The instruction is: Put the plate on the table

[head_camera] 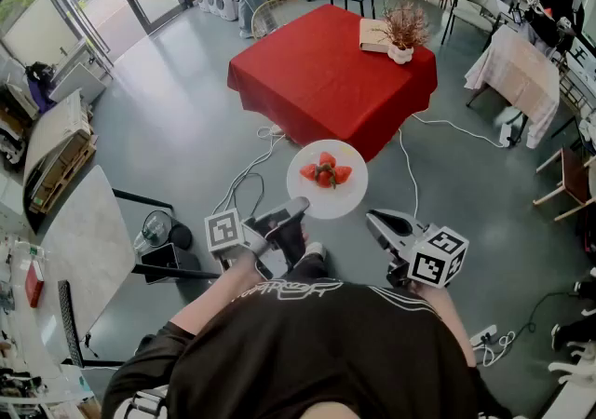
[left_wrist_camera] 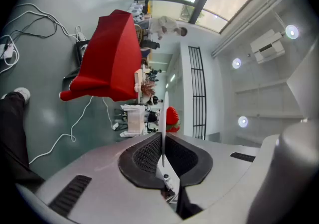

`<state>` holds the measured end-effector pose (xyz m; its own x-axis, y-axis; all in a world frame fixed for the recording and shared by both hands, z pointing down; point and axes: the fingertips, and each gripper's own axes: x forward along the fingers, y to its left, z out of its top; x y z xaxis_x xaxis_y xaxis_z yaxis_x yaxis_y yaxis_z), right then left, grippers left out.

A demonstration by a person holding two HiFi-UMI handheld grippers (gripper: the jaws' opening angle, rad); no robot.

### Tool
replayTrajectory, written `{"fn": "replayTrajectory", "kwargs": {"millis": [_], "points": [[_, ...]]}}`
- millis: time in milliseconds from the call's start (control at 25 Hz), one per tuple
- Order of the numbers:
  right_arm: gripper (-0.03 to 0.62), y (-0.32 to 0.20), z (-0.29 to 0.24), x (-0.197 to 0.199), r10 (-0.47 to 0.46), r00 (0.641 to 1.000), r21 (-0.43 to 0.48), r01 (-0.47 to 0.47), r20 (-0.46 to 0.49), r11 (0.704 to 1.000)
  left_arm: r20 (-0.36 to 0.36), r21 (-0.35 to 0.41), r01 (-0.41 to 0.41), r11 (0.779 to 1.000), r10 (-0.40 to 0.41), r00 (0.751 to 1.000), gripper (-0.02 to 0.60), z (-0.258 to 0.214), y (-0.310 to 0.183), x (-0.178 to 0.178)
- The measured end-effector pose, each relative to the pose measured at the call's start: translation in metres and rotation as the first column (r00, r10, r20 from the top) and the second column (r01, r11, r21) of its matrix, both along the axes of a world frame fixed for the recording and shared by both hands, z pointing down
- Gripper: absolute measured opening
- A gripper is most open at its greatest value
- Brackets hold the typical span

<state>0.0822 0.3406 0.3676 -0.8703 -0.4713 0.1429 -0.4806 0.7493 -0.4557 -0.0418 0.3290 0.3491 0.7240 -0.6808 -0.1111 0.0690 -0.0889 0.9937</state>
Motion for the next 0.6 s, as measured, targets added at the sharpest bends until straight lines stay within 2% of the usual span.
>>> {"fn": "replayTrajectory", "kwargs": {"millis": [600], "points": [[0.008, -0.0028, 0.0051, -0.0033, -0.034, 0.999, -0.016, 0.035, 0.025, 0.999, 0.017, -0.003, 0.045, 0.999, -0.045, 0.999, 0.020, 0.0061, -0.0027, -0.0069]]}}
